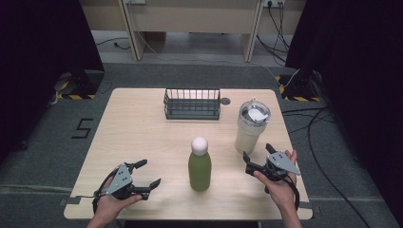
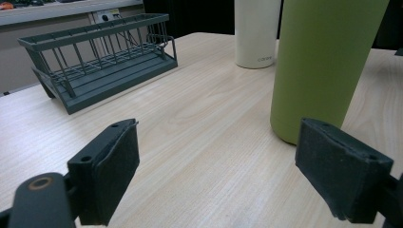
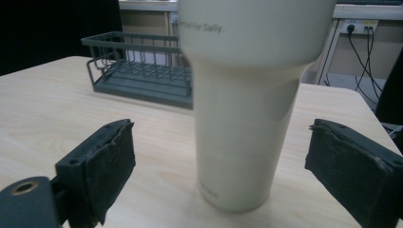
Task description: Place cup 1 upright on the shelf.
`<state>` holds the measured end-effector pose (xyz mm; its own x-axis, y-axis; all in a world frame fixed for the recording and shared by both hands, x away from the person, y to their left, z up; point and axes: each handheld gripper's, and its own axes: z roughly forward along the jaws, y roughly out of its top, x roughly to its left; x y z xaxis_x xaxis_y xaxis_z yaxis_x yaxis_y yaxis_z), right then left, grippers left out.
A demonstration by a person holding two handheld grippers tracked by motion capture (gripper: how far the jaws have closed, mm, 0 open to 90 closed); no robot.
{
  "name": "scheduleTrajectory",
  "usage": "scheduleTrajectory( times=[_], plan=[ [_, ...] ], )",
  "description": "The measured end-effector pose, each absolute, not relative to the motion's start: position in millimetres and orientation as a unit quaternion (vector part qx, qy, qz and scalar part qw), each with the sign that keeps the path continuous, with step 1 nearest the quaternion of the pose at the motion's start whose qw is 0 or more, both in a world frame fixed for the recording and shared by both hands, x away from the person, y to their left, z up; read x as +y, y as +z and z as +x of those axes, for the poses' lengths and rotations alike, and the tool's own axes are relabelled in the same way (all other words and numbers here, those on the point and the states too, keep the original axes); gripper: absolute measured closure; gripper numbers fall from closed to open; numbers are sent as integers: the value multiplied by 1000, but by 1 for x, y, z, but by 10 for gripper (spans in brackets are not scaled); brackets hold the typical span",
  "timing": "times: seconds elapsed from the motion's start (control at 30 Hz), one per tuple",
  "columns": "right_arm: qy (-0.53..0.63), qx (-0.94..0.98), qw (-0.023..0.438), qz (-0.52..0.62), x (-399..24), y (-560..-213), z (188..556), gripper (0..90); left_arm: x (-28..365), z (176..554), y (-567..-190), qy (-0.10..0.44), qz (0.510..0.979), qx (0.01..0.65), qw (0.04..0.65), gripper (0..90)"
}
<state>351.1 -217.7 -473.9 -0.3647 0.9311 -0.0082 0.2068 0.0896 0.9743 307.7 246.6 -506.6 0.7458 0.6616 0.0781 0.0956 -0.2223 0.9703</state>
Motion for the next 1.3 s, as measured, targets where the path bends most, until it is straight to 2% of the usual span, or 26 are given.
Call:
scheduleTrajectory(
  times=[0.4, 0.97, 1.3],
  plan=[
    [508, 636, 370, 447, -217, -474, 397, 28, 248, 309, -507, 251, 740, 259, 568, 141],
    [517, 627, 369, 451, -207, -475, 426, 62, 249, 309, -507, 253, 741, 256, 567, 141],
    [523, 628, 364, 447, -204, -476, 440, 51, 247, 311, -508, 246, 744, 254, 567, 141]
  ],
)
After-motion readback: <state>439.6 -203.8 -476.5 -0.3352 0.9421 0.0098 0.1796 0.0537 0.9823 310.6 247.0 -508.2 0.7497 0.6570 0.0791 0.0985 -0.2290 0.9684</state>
